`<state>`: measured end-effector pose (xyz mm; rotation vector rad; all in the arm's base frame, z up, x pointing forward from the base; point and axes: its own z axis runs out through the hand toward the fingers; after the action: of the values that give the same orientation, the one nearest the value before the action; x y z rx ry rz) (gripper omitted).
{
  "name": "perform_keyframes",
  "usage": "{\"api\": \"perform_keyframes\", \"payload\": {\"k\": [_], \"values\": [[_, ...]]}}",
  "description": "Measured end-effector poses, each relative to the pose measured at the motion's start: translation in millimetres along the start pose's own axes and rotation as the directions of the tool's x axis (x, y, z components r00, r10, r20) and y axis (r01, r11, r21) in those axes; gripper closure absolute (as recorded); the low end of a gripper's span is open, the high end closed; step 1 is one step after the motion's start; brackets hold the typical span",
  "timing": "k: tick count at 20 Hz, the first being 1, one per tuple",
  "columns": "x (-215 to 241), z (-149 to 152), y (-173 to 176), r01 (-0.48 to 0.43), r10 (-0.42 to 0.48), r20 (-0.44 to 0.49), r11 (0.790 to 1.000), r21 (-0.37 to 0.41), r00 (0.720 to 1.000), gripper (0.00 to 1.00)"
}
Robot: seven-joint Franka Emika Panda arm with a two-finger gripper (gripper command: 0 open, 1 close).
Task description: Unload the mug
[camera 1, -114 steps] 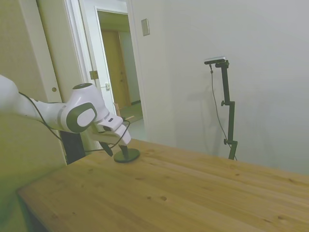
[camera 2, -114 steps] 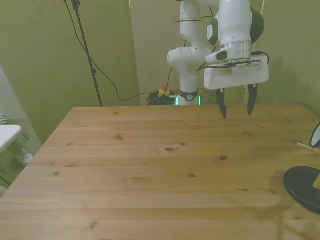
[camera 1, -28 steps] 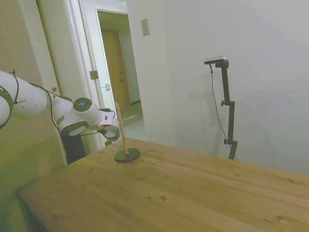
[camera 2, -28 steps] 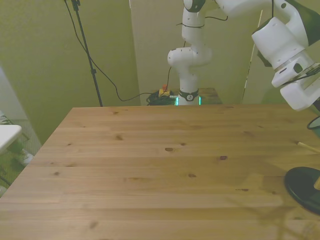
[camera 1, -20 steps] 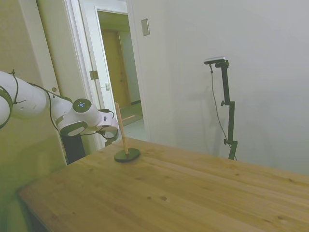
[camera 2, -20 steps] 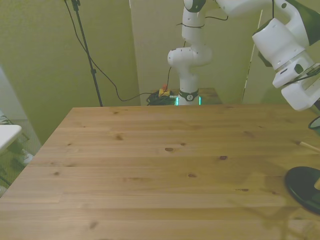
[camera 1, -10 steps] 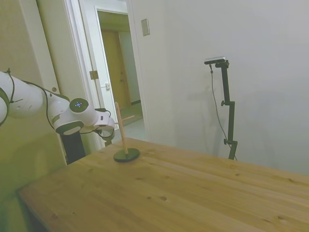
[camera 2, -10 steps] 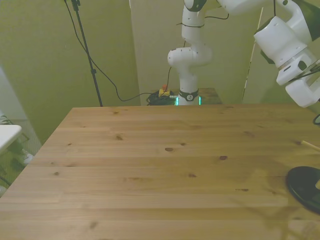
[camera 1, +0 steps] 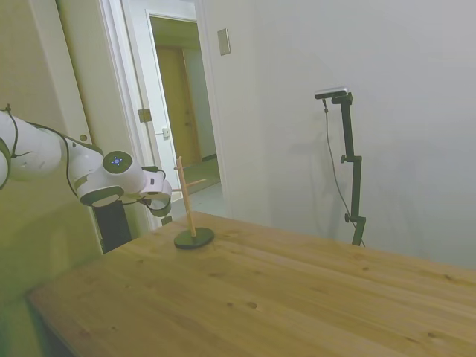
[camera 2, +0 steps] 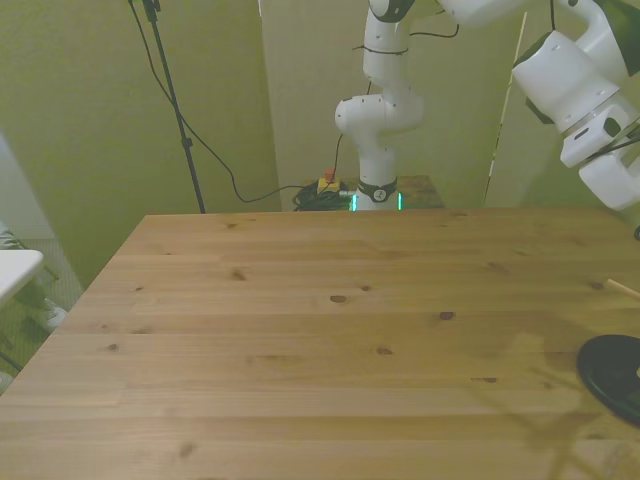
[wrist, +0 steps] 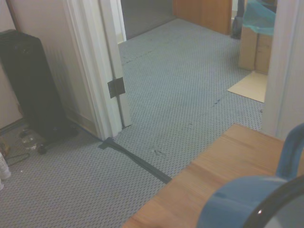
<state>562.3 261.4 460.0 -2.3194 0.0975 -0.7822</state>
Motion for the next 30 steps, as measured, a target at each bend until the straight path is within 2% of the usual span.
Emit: {"api": "perform_keyframes", "payload": {"k": [30], "values": [[-4.2,1.3,-5.3,0.007,-0.007,0.008,1.000,0.008,1.000,1.00]]}}
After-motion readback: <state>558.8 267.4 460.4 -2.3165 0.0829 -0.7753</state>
